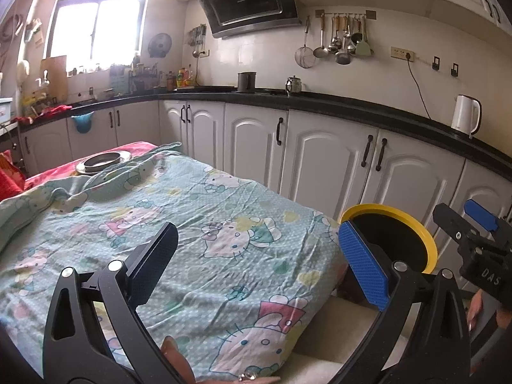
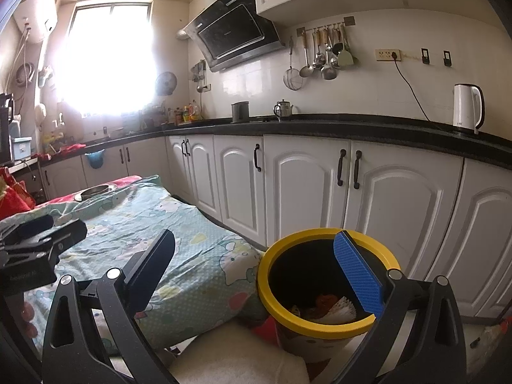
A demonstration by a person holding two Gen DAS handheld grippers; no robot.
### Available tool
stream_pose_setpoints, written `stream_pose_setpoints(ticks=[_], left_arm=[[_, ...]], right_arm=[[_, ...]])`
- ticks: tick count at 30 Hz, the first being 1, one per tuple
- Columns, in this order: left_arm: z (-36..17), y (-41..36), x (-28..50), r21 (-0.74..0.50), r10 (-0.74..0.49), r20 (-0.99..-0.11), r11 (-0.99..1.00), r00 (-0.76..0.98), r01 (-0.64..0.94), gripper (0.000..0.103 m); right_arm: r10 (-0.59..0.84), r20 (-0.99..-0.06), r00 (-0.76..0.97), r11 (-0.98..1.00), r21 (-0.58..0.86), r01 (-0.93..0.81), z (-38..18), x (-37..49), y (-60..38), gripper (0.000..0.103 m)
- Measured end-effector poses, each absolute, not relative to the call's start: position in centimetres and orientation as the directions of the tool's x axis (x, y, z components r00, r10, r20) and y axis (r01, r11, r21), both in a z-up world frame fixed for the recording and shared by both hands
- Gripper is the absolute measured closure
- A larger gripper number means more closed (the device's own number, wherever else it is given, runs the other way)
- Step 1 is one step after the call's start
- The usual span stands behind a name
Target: Collect trash
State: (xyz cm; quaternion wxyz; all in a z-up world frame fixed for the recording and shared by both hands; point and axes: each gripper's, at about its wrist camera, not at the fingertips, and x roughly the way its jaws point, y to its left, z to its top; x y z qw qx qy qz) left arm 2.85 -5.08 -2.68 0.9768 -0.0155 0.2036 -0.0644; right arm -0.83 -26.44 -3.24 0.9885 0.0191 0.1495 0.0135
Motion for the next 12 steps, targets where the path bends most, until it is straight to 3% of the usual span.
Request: stream_pose_setpoints(ticks=[4,7,9,12], left_arm=[[-2.5,-2.8,3.4,-0.114,-0.118,-0.427,0.991,0.896,0.076,0.011],[-2.7,3.0,4.0,-0.183,-0.054,-0.487,0.982,0.872,-0.042,0.011],[-2.9,9.7,3.7,-0.162,0.115,-0.518,0.96,0.847,-0.229,0.011],[-3.7,19.1,2.4,-0.096,0.372,-0.584,0.851,0.721,-0.517,0.011]], right_arm=[[0.048,-0.315,0.948,0.998,0.064,-0.029,-2.8,0.2,-26.2,0.006],[0.106,-0.325,0.94,0.993,0.076,-0.086,-1.7,2.1,-24.2,0.006],[0.179,-0.323,0.929,0.983,0.086,-0.16,-0.8,3.6,-21.2,0.006],[0.351,-0.397,0.848,0.935,0.104,-0.338,-0.2,6.8,-13.4,0.006]])
